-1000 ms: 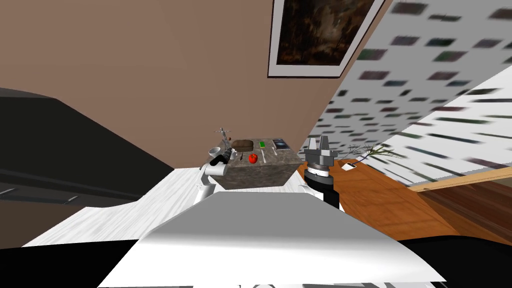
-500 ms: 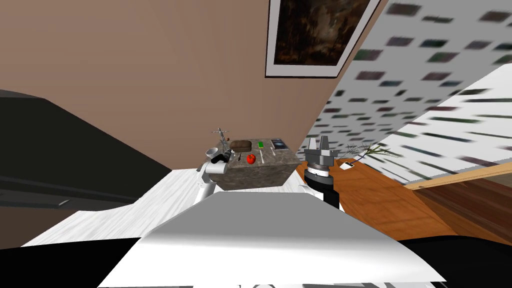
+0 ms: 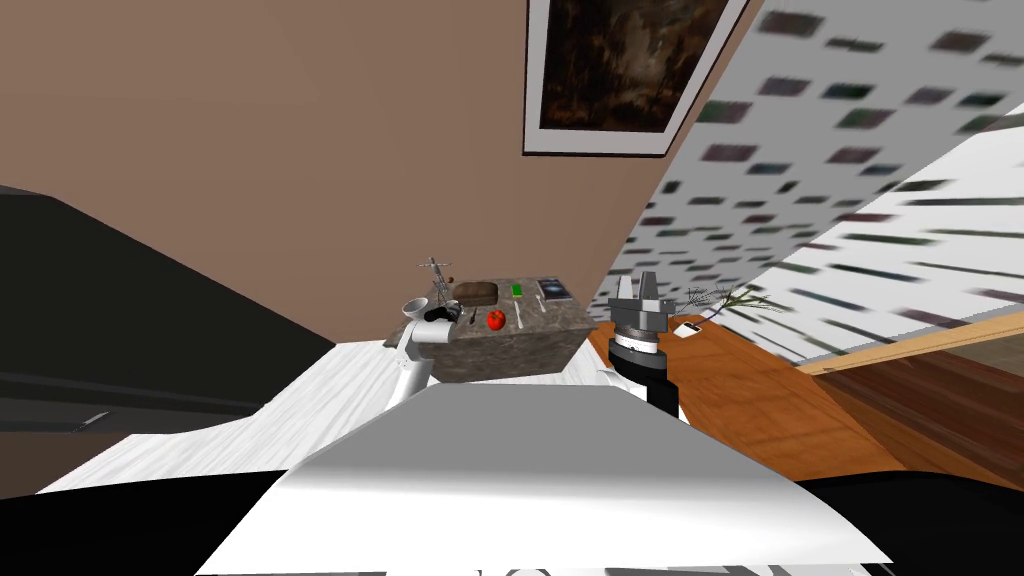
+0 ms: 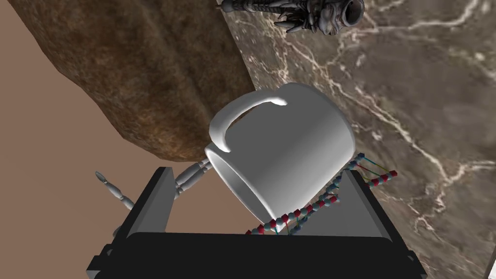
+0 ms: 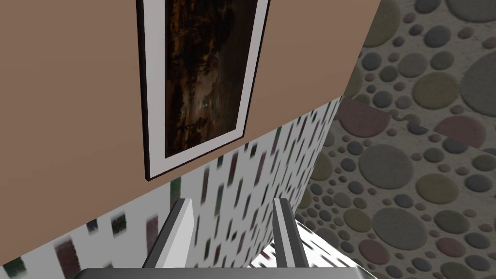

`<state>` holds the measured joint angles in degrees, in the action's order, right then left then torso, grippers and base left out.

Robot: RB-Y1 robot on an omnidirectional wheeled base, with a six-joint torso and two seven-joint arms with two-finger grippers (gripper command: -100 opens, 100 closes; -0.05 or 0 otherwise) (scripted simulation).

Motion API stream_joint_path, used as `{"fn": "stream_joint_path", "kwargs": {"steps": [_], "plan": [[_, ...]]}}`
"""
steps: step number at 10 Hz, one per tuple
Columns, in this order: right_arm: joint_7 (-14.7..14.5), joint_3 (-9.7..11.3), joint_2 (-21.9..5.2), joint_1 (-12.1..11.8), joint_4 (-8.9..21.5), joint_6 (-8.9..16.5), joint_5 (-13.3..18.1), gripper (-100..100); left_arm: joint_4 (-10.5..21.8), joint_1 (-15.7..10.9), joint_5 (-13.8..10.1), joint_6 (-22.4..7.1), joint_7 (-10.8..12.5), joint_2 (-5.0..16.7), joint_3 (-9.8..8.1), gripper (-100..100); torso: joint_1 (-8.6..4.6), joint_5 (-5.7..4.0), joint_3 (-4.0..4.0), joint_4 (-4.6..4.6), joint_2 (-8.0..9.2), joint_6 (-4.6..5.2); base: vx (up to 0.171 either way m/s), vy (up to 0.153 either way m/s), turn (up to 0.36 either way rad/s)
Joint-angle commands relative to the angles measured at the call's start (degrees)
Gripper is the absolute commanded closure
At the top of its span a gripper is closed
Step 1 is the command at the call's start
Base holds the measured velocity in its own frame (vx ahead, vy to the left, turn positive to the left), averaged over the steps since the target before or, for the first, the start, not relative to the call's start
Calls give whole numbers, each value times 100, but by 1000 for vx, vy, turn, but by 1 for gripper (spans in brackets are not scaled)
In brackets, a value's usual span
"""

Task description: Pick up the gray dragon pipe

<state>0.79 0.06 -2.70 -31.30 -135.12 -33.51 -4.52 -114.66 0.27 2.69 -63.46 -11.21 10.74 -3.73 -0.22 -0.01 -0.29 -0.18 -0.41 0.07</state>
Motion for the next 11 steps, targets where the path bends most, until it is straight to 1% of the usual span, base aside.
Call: {"fn": "stream_joint_path", "kwargs": {"steps": [1, 2, 3, 4, 5, 6, 7, 8, 9, 10, 11], "plan": [[0, 0, 0, 0, 0, 0, 0, 0, 2, -25, 12, -179, -5, -5, -4, -100, 0, 0, 0, 0, 0, 0, 15, -28, 3], [0, 0, 0, 0, 0, 0, 0, 0, 86, -125, 41, -394, -43, -8, -64, -100, 7, 1, 2, 1, 4, 0, 25, -51, -49], [0, 0, 0, 0, 0, 0, 0, 0, 86, -125, 41, -507, -43, -8, -64, -100, 0, 0, 1, 1, 2, 1, 20, -50, -21], [0, 0, 0, 0, 0, 0, 0, 0, 168, -219, 70, -703, -81, -10, -124, -100, 1, 0, 2, 1, 3, 0, 30, -60, -38], [0, 0, 0, 0, 0, 0, 0, 0, 168, -219, 70, -815, -81, -10, -124, -100, -3, -1, 1, 0, 0, 1, 29, -51, -13], [0, 0, 0, 0, 0, 0, 0, 0, 247, -307, 100, -1002, -117, -13, -184, -100, 0, -1, 1, 0, 1, 0, 36, -50, -34], [0, 0, 0, 0, 0, 0, 0, 0, 247, -307, 100, -1104, -117, -13, -184, -100, 0, 0, -1, 0, -2, 1, 27, -43, -19], [0, 0, 0, 0, 0, 0, 0, 0, 322, -388, 129, -1314, -151, -15, -241, -100, 3, 0, 0, 0, 1, 0, 19, -49, -31], [0, 0, 0, 0, 0, 0, 0, 0, 322, -388, 129, -1370, -151, -15, -241, -100, 0, 0, 2, 1, 3, 1, 20, -43, -14], [0, 0, 0, 0, 0, 0, 0, 0, 392, -462, 158, -1602, -184, -18, -297, -100, 3, 0, 2, 1, 4, 0, 35, -51, -28], [0, 0, 0, 0, 0, 0, 0, 0, 457, -528, 185, -1751, -213, -21, -348, -100, 0, 0, 0, 0, 0, 0, 47, -75, -40]]}}
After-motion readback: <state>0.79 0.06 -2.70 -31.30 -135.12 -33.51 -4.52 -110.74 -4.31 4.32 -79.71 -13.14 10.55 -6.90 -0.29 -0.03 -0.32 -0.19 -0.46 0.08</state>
